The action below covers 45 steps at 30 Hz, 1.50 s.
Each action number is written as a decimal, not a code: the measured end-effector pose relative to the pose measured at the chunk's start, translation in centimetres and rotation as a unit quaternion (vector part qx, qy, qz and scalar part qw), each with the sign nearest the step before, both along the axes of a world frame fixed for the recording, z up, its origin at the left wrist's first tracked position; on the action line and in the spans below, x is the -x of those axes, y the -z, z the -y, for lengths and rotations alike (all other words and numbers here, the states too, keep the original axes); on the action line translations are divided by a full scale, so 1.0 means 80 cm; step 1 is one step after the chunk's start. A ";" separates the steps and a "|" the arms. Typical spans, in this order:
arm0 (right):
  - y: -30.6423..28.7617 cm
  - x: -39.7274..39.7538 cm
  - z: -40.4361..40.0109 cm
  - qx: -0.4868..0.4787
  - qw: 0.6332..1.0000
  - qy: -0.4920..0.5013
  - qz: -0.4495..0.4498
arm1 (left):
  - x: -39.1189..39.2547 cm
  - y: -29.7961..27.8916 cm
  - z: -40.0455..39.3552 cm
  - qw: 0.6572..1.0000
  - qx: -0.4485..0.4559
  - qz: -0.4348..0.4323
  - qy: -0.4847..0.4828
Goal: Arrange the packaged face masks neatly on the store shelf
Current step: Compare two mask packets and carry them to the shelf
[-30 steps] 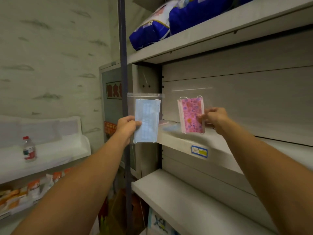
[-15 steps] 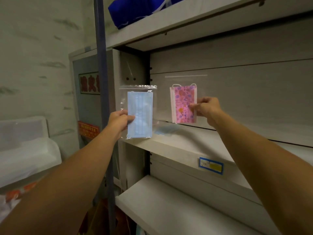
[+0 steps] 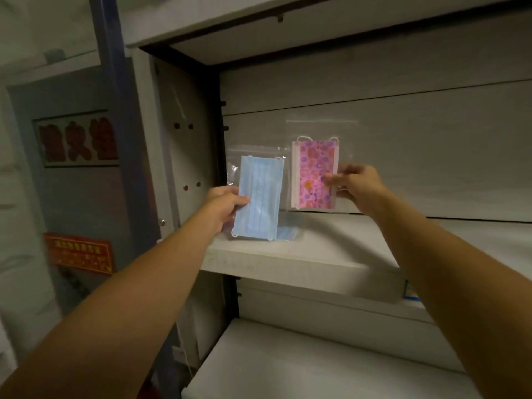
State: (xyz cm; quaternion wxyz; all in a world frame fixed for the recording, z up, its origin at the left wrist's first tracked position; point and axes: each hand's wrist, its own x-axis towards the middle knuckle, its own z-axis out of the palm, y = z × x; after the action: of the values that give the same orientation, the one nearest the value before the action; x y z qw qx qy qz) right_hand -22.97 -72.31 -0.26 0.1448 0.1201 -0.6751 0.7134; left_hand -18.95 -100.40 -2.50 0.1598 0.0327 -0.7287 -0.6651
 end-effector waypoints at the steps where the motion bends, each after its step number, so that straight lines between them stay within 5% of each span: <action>1: 0.006 0.001 0.000 0.006 1.000 0.005 0.004 | 0.010 0.005 0.001 1.000 0.007 0.007 0.008; 10: 0.039 0.009 -0.027 0.030 0.997 0.056 0.051 | 0.072 0.032 -0.022 0.997 0.061 0.007 0.045; 19: 0.040 0.017 -0.027 0.061 0.995 0.055 0.052 | 0.086 0.055 -0.033 0.929 0.370 0.012 -0.025; 27: 0.042 0.014 -0.032 0.070 0.995 0.048 0.057 | 0.091 0.056 -0.032 0.893 0.446 0.034 -0.044; 37: 0.042 0.009 -0.010 0.081 0.995 0.017 0.054 | 0.090 0.053 -0.021 0.908 0.409 -0.006 -0.090; 45: 0.025 0.022 0.088 0.113 0.992 -0.038 0.030 | 0.061 0.039 0.104 0.818 0.561 -0.045 -0.120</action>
State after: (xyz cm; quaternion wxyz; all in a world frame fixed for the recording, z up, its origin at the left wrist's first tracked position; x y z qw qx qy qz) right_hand -24.74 -79.33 -2.26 0.1098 0.1068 -0.5895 0.7931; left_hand -23.86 -108.70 -5.61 0.2614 -0.0055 -0.9580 -0.1176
